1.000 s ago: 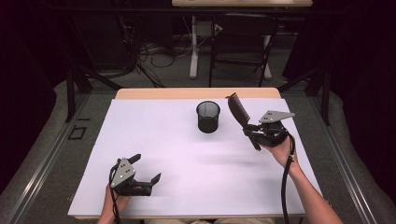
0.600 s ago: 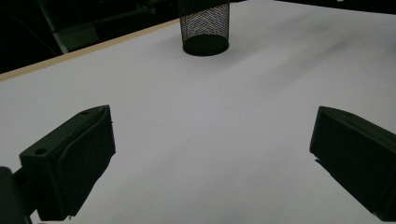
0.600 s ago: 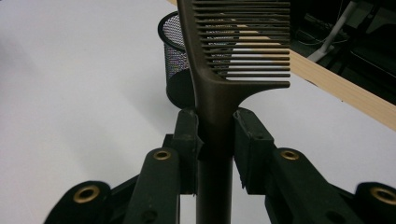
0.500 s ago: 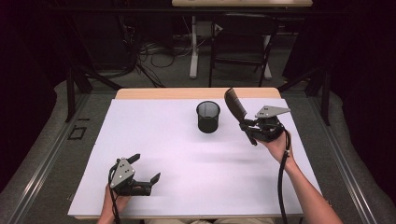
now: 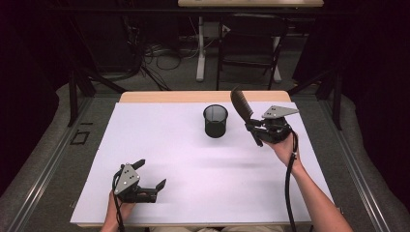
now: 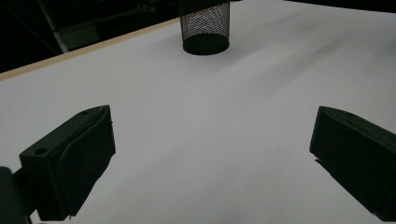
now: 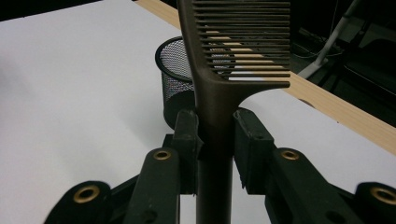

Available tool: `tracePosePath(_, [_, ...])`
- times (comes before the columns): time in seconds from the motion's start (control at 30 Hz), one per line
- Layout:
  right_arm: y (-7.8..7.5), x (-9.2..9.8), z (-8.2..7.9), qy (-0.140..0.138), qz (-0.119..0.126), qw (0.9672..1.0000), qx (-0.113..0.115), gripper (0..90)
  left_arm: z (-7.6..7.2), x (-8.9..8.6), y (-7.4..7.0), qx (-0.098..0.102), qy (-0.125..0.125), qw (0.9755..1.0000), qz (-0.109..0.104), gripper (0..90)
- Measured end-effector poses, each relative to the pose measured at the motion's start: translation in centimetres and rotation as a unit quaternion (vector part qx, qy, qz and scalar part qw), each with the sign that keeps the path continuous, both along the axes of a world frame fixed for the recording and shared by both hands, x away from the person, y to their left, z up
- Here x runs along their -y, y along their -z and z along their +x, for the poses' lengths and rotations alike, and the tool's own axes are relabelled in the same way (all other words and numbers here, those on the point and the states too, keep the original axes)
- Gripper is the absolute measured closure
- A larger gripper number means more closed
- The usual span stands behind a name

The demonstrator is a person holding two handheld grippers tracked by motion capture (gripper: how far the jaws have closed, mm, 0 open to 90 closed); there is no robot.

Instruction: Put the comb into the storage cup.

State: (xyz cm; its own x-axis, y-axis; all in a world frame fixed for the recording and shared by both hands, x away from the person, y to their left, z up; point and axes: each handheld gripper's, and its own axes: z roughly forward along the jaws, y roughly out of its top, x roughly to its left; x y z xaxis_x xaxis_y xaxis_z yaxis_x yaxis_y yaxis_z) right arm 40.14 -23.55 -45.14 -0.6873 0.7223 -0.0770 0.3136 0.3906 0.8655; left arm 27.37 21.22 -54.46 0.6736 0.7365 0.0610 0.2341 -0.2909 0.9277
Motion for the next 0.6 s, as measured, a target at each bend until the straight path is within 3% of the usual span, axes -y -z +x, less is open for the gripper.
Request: tracePosePath(0.6, [-0.71,-0.4,0.74,0.011,0.017,0.9997,0.013,72.5,-0.01,0.06,0.0,0.0,-0.001,1.0,0.002,0.3])
